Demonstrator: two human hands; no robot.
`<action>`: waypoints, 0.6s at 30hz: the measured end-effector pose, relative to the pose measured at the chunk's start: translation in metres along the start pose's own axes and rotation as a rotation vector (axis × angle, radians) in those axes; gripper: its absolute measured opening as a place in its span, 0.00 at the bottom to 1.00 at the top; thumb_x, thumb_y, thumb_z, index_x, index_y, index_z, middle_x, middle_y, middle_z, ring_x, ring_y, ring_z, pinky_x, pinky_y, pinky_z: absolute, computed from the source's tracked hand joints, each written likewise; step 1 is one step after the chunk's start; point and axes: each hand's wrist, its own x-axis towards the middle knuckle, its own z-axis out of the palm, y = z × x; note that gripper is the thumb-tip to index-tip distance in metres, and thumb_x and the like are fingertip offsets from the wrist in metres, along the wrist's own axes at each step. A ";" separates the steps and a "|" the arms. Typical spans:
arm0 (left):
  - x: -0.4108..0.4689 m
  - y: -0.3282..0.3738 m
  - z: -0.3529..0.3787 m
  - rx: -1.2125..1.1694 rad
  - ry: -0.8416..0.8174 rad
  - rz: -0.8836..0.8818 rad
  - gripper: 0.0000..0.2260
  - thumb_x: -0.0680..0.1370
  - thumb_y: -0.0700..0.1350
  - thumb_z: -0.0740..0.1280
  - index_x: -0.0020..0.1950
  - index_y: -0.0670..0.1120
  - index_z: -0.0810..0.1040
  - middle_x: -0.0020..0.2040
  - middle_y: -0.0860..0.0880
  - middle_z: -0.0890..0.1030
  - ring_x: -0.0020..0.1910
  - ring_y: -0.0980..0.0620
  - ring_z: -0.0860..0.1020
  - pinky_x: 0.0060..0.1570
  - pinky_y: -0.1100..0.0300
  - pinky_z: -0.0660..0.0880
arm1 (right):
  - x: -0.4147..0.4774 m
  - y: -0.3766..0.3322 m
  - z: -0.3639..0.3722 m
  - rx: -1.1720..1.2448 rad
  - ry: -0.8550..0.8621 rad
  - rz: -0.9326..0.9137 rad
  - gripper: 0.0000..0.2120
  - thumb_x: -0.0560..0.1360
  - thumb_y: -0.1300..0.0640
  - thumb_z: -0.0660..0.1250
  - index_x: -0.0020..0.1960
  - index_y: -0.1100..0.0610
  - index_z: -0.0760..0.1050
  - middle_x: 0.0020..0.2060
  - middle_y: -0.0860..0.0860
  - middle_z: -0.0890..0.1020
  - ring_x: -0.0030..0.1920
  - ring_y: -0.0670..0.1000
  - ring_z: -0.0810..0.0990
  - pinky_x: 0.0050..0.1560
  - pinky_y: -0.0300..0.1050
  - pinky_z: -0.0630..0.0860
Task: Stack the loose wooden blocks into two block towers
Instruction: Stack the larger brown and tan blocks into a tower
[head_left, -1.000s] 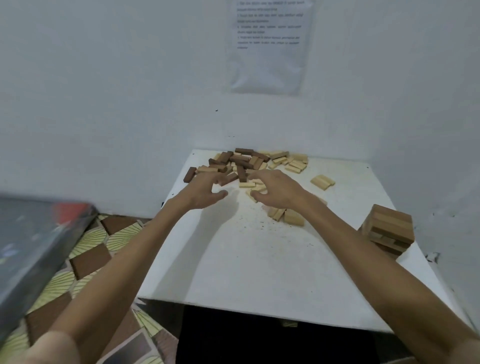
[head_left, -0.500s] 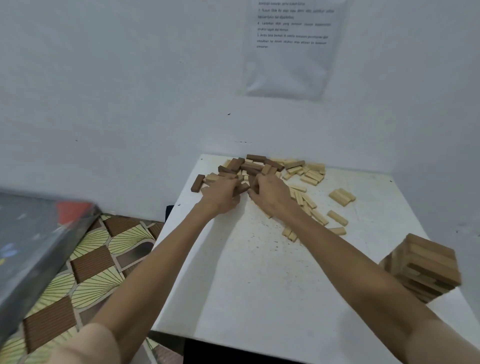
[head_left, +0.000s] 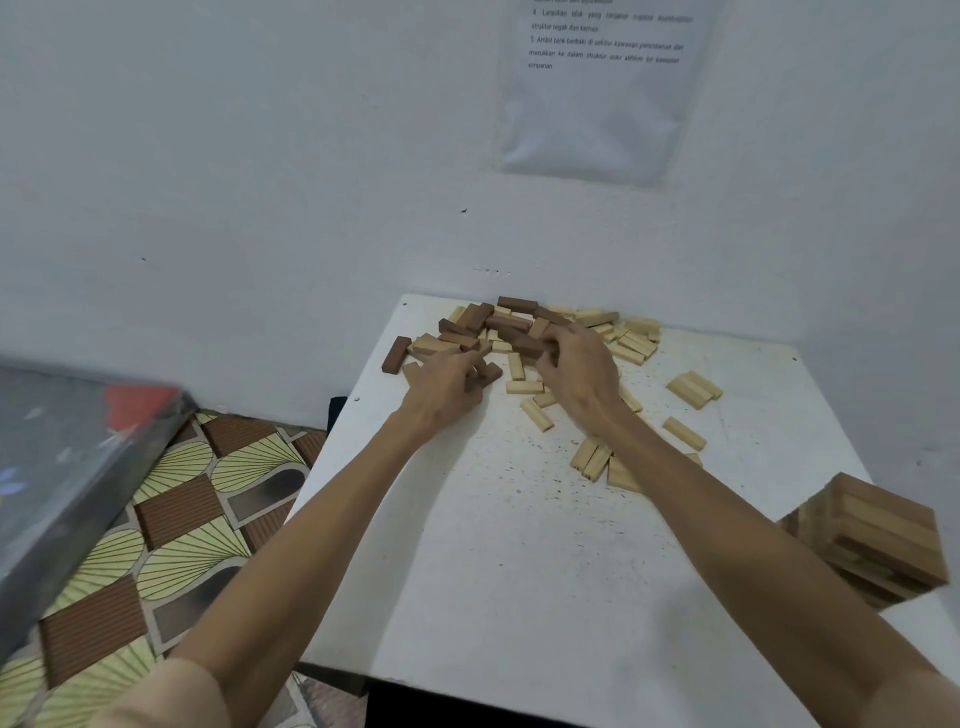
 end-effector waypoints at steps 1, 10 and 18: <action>-0.001 0.000 0.000 -0.009 0.007 0.002 0.17 0.80 0.37 0.67 0.69 0.44 0.80 0.53 0.46 0.82 0.51 0.46 0.79 0.47 0.52 0.78 | 0.001 0.005 -0.001 -0.003 -0.007 0.010 0.10 0.79 0.59 0.66 0.57 0.56 0.82 0.49 0.52 0.80 0.53 0.55 0.76 0.45 0.54 0.79; -0.005 0.007 -0.003 -0.038 0.048 0.036 0.14 0.81 0.39 0.69 0.67 0.41 0.81 0.53 0.45 0.84 0.51 0.45 0.79 0.41 0.60 0.66 | -0.004 0.024 0.003 0.028 -0.098 -0.030 0.11 0.79 0.57 0.69 0.61 0.57 0.78 0.45 0.54 0.81 0.48 0.55 0.77 0.42 0.56 0.80; -0.016 0.011 -0.008 -0.096 0.083 0.077 0.14 0.77 0.37 0.71 0.62 0.42 0.83 0.49 0.50 0.82 0.47 0.49 0.79 0.45 0.53 0.78 | -0.025 0.020 -0.018 0.209 -0.035 -0.025 0.16 0.79 0.60 0.73 0.66 0.58 0.81 0.49 0.53 0.84 0.48 0.52 0.80 0.47 0.43 0.74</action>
